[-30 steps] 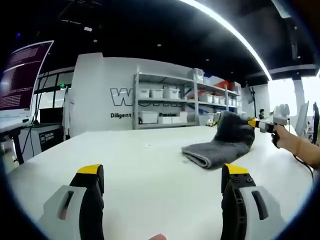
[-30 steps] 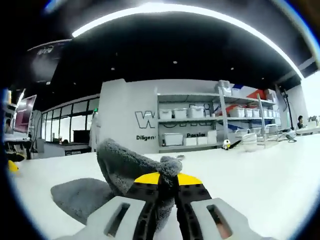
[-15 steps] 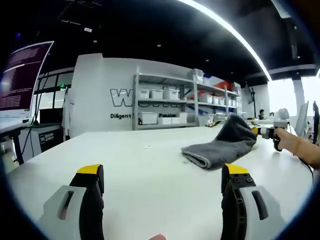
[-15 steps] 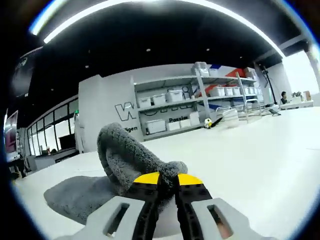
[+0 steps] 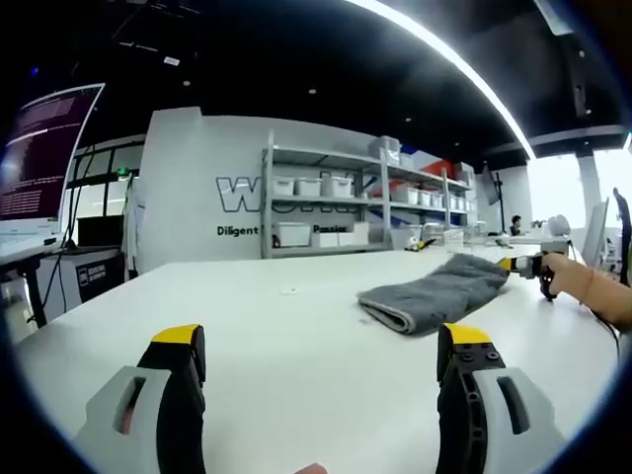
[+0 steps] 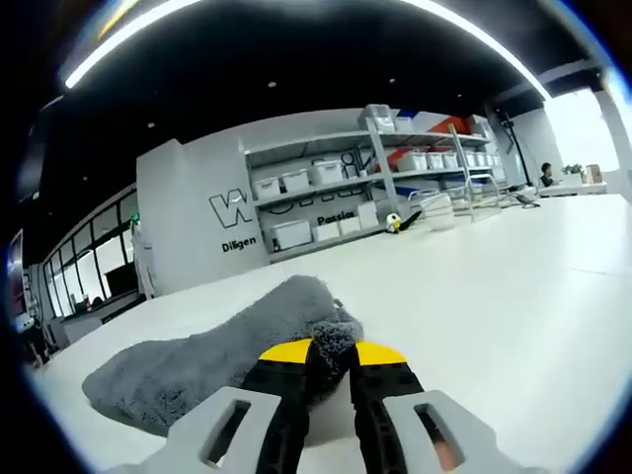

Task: Open the folded towel by lifting each exposed corner and separating the folded layers until the towel lies flat within the target outline without major curled edges

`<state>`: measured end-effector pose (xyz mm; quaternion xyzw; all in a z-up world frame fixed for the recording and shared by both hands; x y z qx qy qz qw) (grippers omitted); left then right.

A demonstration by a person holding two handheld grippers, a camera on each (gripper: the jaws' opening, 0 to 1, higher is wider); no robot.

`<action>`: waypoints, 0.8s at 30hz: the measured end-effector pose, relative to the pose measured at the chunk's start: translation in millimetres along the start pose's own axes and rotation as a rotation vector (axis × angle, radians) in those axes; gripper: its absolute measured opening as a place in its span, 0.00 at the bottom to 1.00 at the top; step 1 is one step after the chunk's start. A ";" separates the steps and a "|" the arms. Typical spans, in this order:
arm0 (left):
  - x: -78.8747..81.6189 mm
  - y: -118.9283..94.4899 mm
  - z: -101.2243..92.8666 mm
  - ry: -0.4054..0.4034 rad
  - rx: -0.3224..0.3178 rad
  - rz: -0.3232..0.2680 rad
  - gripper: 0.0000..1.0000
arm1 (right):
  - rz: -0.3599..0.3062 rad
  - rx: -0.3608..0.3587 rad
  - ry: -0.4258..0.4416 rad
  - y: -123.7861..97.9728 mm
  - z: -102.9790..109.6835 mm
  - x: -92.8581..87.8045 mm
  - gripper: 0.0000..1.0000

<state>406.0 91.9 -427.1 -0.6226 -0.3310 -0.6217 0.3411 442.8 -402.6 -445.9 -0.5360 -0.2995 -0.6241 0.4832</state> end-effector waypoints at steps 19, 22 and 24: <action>0.0 2.0 3.6 -0.003 0.000 0.005 0.97 | -0.044 -0.048 -0.148 -12.3 15.5 24.7 0.57; 0.3 1.6 3.8 0.000 0.002 0.006 0.97 | 0.004 -0.026 -0.224 -12.1 25.5 21.0 0.73; 0.7 0.9 2.6 0.003 0.002 0.003 0.97 | 0.029 0.000 -0.267 -12.8 34.6 18.6 0.82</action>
Point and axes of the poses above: the point that each gripper's makers call its tool centre point, and the gripper's own axes: y roughly forward along the fingers, z roughly to its left, x roughly out of its top, the point moved 5 cm from there along -y, roughly backward along the fingers, and after that the axes turned 9 degrees about -x, right-handed, at the moved point
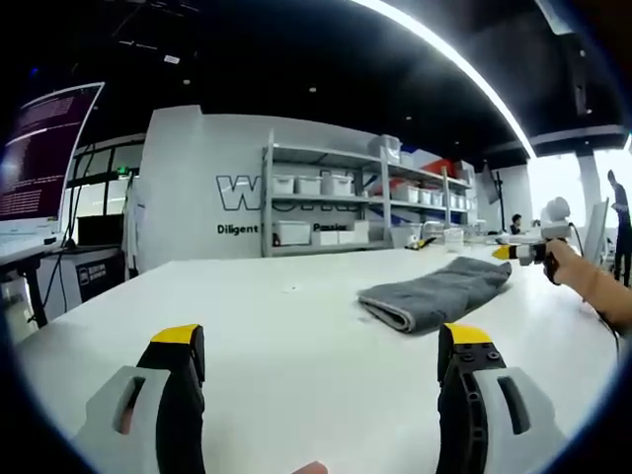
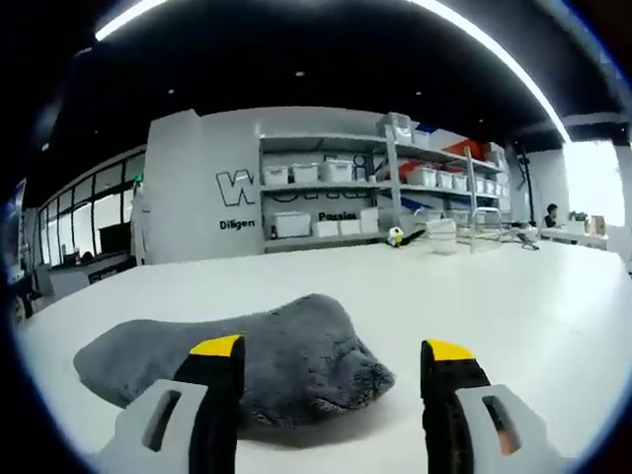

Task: Open the folded towel by lifting each exposed corner and separating the folded layers until the towel lies flat within the target outline without major curled edges

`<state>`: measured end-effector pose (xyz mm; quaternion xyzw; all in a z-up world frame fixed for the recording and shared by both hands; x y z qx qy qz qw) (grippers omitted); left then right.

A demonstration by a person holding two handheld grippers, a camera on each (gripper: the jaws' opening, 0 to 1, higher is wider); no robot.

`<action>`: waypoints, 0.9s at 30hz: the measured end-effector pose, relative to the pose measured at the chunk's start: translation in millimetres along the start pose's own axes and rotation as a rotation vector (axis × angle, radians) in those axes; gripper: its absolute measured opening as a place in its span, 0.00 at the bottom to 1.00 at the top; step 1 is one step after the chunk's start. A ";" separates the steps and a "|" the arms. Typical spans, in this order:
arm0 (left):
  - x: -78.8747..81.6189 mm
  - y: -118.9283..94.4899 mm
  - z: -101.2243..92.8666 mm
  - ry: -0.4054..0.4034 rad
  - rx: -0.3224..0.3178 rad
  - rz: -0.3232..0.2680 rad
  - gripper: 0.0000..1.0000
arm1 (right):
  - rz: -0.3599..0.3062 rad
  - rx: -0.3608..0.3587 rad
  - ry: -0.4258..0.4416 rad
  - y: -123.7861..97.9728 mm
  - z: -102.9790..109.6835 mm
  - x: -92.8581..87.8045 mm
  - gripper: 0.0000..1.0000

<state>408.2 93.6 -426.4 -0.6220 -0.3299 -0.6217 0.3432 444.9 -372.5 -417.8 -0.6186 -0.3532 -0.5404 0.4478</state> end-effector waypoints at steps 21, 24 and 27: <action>-0.4 0.7 1.8 -0.003 0.002 0.005 0.97 | -0.064 0.254 -0.227 -15.1 67.3 12.4 0.99; -0.6 0.2 1.5 -0.006 0.002 0.007 0.97 | -0.070 0.271 -0.235 -17.7 66.6 12.0 0.99; 0.0 0.0 1.2 -0.007 0.001 0.003 0.97 | -0.015 0.309 -0.205 -10.4 62.2 5.2 0.99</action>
Point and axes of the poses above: the point that each gripper's makers call its tool centre point, and the gripper's own axes: y roughly forward along the fingers, z roughly to its left, x roughly out of its top, the point moved 5 cm from there along -y, roughly backward along the fingers, and after that the axes turned 9 degrees about -x, right-handed, at the moved point
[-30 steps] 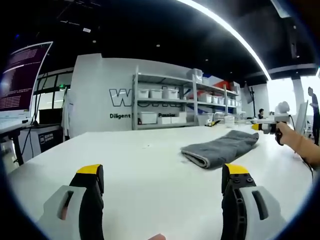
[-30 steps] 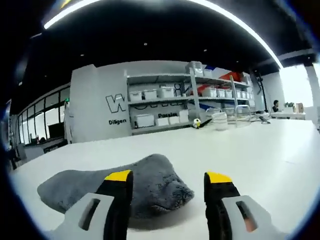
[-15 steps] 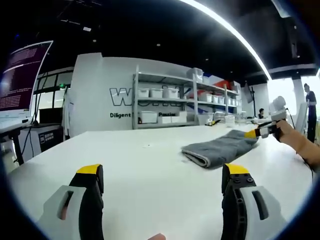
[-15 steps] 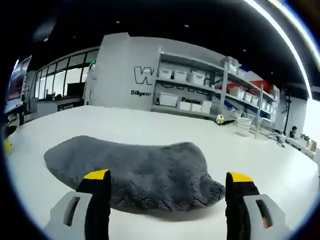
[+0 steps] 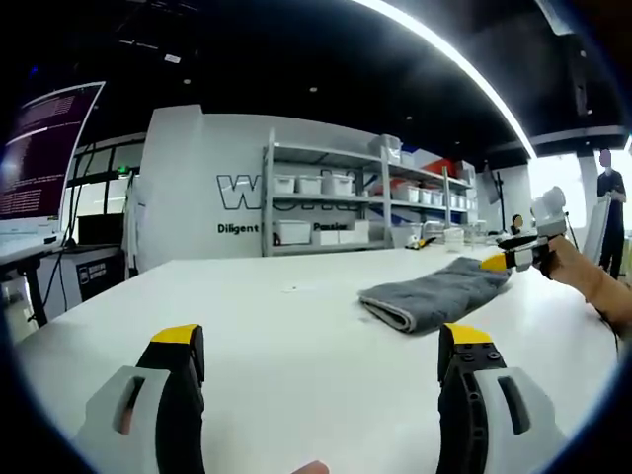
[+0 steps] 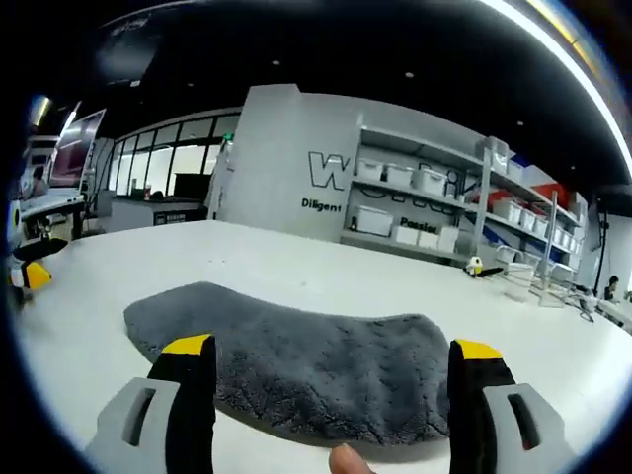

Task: Open the folded towel by lifting each exposed corner and separating the folded layers until the towel lies flat within the target outline without major curled edges

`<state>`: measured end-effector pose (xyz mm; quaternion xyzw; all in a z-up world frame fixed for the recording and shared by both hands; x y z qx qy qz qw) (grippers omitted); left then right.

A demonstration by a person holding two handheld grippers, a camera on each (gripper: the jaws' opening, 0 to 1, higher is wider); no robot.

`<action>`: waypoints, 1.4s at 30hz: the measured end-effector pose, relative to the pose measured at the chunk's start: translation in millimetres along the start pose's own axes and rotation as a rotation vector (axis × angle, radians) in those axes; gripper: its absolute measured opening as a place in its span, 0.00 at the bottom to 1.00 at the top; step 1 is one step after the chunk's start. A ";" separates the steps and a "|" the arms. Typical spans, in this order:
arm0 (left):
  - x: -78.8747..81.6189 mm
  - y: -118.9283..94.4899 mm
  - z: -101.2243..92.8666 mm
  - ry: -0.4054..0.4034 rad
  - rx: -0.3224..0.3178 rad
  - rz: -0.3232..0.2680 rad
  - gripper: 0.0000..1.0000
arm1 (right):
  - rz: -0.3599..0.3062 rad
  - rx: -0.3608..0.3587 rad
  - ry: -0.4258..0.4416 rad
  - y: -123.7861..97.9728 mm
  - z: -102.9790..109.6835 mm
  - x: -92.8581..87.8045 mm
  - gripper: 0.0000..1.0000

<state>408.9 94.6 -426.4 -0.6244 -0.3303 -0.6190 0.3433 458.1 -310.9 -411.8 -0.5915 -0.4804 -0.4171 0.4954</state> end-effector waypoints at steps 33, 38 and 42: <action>2.1 33.7 -42.0 0.044 -0.178 0.035 0.97 | 0.006 0.044 0.088 -6.2 -5.0 -0.8 0.99; 7.0 53.2 -59.2 0.074 -0.212 0.053 0.93 | 0.006 0.051 0.108 -3.0 -6.5 1.0 0.99; 5.5 71.8 -74.0 0.090 -0.241 0.083 0.92 | 0.006 0.069 0.095 -2.0 -2.7 1.7 0.99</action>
Point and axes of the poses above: the point that each gripper's makers call its tool centre point, and the gripper's own axes: y roughly forward along the fingers, z roughly to its left, x roughly out of its top, the point moved 5 cm from there along -y, roughly backward along the fingers, and after that the axes turned 9 degrees about -x, right-handed, at the moved point
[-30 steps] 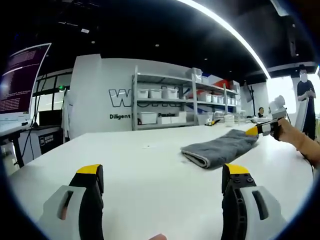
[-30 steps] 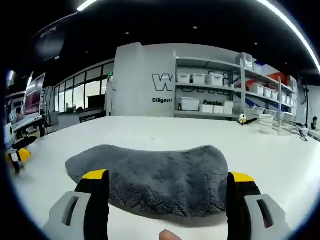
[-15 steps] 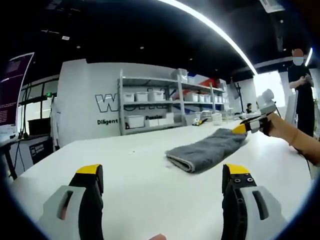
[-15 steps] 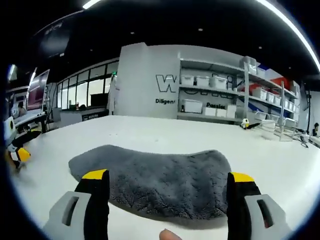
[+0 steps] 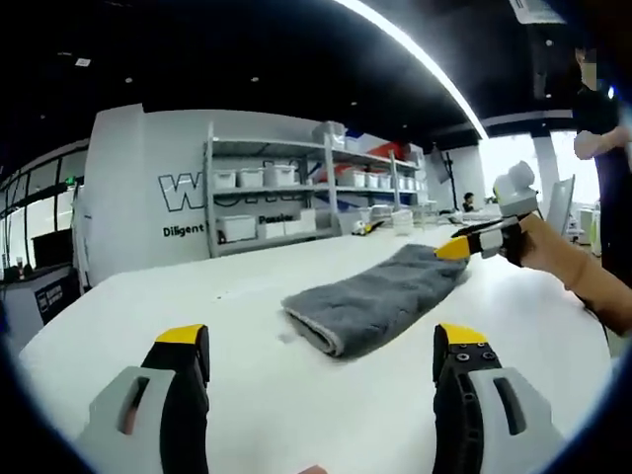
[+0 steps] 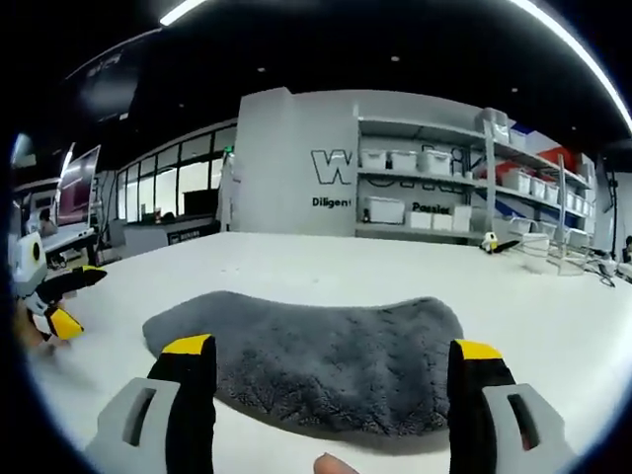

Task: Open the folded towel by lifting each exposed corner and separating the folded layers until the towel lies flat within the target outline without major curled edges

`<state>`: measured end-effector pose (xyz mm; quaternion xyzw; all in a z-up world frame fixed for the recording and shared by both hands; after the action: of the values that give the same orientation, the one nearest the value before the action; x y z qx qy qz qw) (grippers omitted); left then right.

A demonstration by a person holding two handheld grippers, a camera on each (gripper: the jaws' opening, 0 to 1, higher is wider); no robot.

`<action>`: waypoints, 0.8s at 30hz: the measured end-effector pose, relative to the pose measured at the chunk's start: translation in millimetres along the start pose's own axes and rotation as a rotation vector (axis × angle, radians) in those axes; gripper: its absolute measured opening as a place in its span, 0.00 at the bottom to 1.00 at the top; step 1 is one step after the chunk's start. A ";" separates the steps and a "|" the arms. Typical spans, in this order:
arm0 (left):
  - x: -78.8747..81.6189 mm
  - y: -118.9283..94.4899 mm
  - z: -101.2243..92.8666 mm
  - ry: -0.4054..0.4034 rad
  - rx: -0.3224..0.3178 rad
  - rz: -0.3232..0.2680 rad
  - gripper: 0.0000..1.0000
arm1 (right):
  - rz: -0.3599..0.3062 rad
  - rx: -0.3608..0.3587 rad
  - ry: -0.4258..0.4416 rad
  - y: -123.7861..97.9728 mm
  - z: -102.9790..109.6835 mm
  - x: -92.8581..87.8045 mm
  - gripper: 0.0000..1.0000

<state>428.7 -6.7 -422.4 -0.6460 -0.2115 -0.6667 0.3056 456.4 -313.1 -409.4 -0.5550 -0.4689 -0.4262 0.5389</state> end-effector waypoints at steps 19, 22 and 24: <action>-22.3 63.5 -18.6 0.109 -0.039 0.157 0.51 | 0.007 0.032 0.059 -7.4 0.1 -4.6 0.99; -24.4 63.9 -19.2 0.121 -0.031 0.176 0.48 | 0.002 0.035 0.054 -7.4 2.3 -3.2 0.99; -23.8 64.9 -22.3 0.113 -0.044 0.166 0.42 | 0.002 0.037 0.056 -7.4 2.9 -2.9 0.99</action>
<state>456.0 -65.6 -455.0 -0.6295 -0.1248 -0.6788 0.3569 448.5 -310.6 -410.9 -0.5333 -0.4611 -0.4324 0.5622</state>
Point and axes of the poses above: the point that each gripper's makers call its tool centre point, and the gripper's own axes: y roughly forward along the fingers, z roughly to its left, x roughly out of its top, the point moved 5 cm from there along -y, roughly backward along the fingers, and after that the axes turned 9 degrees about -x, right-handed, at the moved point
